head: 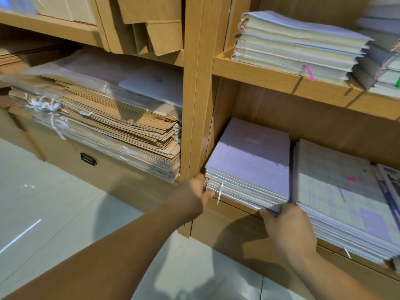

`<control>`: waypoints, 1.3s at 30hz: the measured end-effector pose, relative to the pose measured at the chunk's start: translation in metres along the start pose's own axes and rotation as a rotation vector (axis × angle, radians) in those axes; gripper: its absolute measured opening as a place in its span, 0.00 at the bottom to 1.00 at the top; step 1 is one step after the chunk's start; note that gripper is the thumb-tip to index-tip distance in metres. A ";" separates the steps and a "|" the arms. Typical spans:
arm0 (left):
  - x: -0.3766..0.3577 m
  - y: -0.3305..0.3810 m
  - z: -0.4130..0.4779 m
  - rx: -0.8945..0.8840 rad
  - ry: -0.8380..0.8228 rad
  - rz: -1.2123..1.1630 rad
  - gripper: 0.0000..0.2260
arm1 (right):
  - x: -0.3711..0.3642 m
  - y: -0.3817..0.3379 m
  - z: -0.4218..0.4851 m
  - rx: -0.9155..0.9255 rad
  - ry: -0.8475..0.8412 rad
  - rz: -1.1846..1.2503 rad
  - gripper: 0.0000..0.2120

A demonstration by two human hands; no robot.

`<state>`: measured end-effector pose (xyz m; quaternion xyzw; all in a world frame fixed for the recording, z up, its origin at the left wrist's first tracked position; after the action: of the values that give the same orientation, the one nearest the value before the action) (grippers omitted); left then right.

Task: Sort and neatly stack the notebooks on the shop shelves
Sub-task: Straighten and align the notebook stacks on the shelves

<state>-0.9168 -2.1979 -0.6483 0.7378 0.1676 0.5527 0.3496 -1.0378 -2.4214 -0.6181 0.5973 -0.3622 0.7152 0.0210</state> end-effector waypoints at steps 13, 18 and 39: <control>0.010 0.002 0.000 -0.024 0.109 -0.061 0.07 | 0.005 0.000 0.001 -0.016 -0.111 0.006 0.15; 0.015 0.006 -0.001 -0.031 0.097 -0.030 0.07 | 0.004 -0.002 0.004 -0.028 -0.177 0.021 0.14; 0.046 0.040 0.000 -0.139 0.173 0.205 0.17 | 0.027 -0.010 0.022 0.009 -0.312 0.228 0.19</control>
<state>-0.9066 -2.1966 -0.5880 0.6747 0.0822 0.6571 0.3260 -1.0220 -2.4366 -0.5890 0.6562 -0.4232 0.6132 -0.1192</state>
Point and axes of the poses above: each hand's wrist, its own z-axis towards the middle knuckle, its own x-axis out of the back of the hand, y = z × x, the point moved 7 cm from there along z, towards the middle knuckle, and after that the axes turned 5 degrees about x, right-handed, at the moved point
